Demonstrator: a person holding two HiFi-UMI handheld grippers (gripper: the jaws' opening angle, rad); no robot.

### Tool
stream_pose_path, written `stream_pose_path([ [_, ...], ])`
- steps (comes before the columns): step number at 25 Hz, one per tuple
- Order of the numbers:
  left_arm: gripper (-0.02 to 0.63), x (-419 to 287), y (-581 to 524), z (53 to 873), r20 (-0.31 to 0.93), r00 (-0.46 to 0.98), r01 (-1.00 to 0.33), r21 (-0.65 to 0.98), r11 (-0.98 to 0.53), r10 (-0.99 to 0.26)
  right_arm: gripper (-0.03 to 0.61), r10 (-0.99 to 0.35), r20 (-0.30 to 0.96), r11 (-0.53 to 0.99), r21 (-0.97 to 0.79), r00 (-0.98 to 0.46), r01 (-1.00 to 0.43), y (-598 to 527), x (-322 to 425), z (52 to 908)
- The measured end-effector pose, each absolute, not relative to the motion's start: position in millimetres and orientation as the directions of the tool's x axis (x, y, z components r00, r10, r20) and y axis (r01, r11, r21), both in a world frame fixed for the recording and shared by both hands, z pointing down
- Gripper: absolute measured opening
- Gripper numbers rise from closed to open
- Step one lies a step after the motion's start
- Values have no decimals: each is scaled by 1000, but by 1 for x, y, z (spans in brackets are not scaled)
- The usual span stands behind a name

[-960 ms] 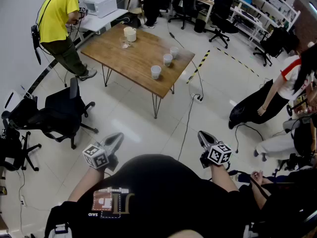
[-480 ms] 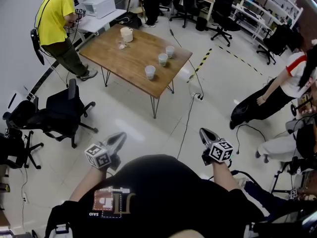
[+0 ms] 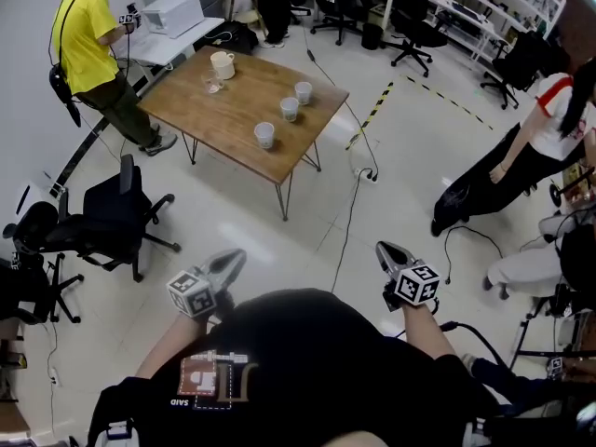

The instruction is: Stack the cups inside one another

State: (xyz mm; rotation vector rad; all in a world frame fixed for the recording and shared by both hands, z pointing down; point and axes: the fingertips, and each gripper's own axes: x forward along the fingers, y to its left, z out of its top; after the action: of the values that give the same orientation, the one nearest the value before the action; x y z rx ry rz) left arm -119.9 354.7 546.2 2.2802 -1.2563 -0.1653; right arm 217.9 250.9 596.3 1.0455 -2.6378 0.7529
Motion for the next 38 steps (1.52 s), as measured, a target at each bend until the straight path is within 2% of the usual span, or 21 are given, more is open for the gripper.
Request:
stream_pose_path([
  [9,-5,-155,272,566,129,651,-682,530,-503,-748,14,-659,391,534,-359,-643,-766,200,198,601],
  [17,-5,-178,166,570,133,831,-520,534,-667,-541,14,-801,391,330,-343,-453,-880,164,185,577],
  [22,-5,-147,120,566,126,900,-414,546,-728,-417,14,-845,405,216,-341,-350,-915,164,206,577],
  [28,-5,-83,83,570,117,931,-348,568,-746,-345,14,-859,424,137,-349,-286,-927,163,259,586],
  [38,-5,40,9,550,114,893,-424,541,-727,-436,14,-833,401,248,-345,-381,-905,79,370,592],
])
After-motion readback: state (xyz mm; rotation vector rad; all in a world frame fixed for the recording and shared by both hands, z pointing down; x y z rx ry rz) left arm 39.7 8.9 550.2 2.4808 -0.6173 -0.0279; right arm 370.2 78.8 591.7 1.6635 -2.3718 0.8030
